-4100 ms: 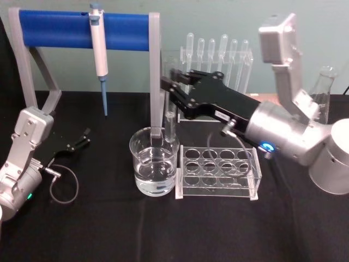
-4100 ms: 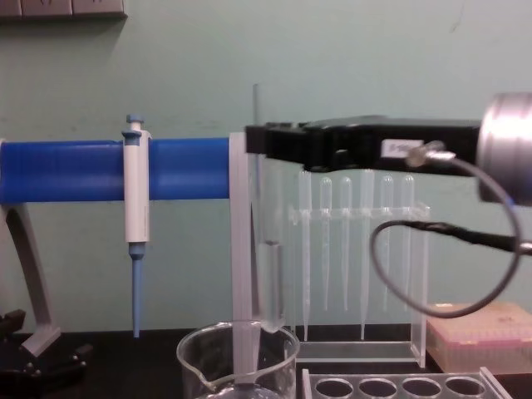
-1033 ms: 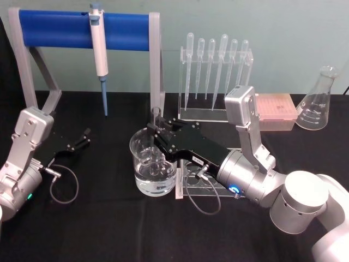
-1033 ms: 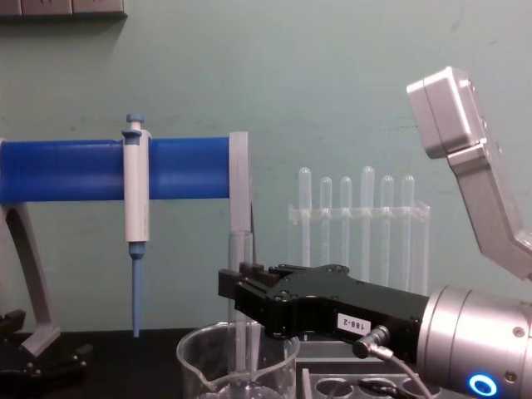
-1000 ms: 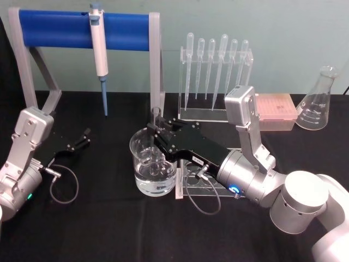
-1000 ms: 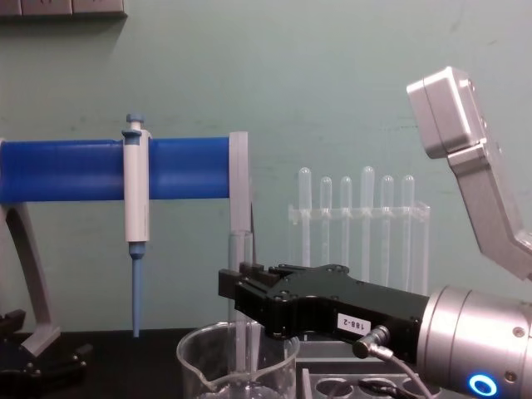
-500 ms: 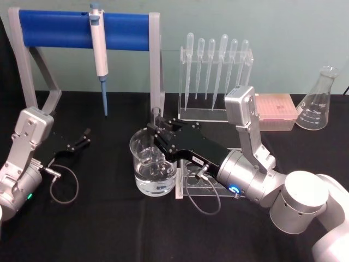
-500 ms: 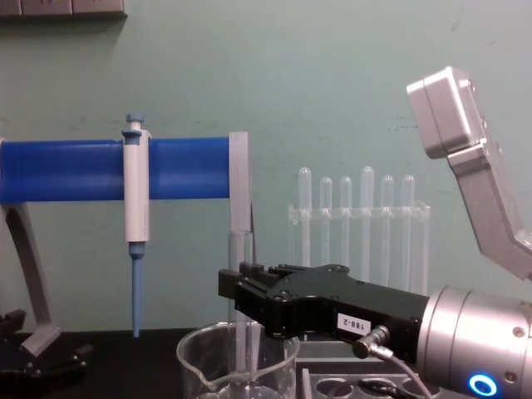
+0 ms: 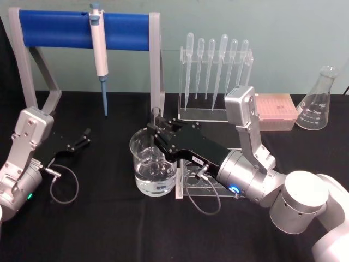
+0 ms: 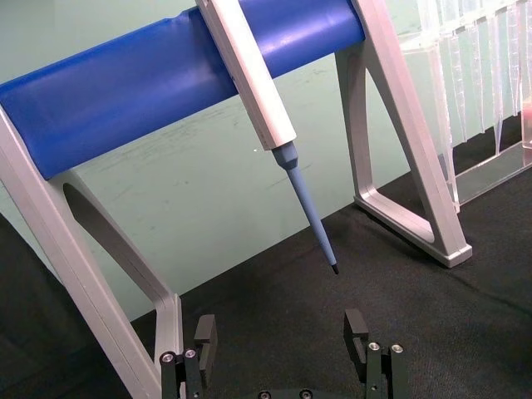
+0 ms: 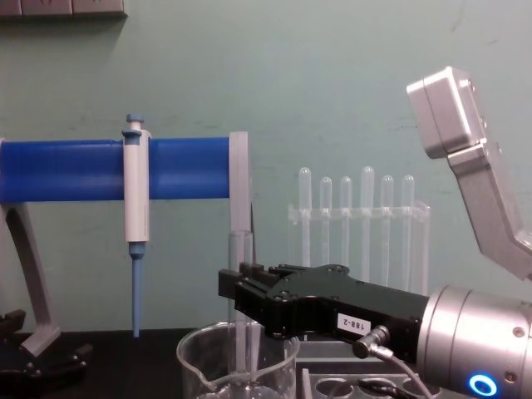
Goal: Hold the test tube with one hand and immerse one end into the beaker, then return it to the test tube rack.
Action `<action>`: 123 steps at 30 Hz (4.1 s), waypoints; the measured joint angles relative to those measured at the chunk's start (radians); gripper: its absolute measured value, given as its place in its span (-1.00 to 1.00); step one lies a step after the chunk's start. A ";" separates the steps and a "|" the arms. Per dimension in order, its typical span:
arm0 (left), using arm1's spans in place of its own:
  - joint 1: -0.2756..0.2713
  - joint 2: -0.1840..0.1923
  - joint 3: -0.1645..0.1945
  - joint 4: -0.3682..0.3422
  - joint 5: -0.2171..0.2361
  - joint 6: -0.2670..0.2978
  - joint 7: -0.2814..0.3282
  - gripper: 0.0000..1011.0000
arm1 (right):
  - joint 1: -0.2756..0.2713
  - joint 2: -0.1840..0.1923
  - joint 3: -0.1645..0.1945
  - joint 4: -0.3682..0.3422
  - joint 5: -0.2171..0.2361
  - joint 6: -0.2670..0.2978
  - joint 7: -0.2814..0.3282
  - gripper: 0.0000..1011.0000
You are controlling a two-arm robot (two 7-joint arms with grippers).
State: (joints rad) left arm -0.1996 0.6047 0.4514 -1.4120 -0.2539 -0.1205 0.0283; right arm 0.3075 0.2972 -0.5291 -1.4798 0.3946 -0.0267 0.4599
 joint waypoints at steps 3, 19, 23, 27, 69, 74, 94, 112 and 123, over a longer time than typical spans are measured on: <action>0.000 0.000 0.000 0.000 0.000 0.000 0.000 0.98 | 0.000 0.000 0.000 0.000 0.000 0.000 0.000 -0.56; 0.000 0.000 0.000 0.000 0.000 0.000 0.000 0.98 | 0.000 0.000 0.000 0.000 0.000 0.000 0.000 -0.56; 0.000 0.000 0.000 0.000 0.000 0.000 0.000 0.98 | 0.000 0.000 0.000 0.000 0.000 0.000 0.000 -0.56; 0.000 0.000 0.000 0.000 0.000 0.000 0.000 0.98 | 0.000 0.000 0.000 0.000 0.000 0.000 0.000 -0.56; 0.000 0.000 0.000 0.000 0.000 0.000 0.000 0.98 | 0.000 0.000 0.000 0.000 0.000 0.000 0.000 -0.56; 0.000 0.000 0.000 0.000 0.000 0.000 0.000 0.98 | 0.000 0.000 0.000 0.000 0.000 0.000 0.000 -0.56; 0.000 0.000 0.000 0.000 0.000 0.000 0.000 0.98 | 0.000 0.000 0.000 0.000 0.000 0.000 0.000 -0.56; 0.000 0.000 0.000 0.000 0.000 0.000 0.000 0.98 | 0.000 0.000 0.000 0.000 0.000 0.000 0.000 -0.56; 0.000 0.000 0.000 0.000 0.000 0.000 0.000 0.98 | 0.000 0.000 0.000 0.000 0.000 0.000 0.000 -0.56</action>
State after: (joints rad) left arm -0.1995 0.6047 0.4514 -1.4120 -0.2539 -0.1205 0.0283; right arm 0.3074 0.2972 -0.5291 -1.4798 0.3946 -0.0267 0.4600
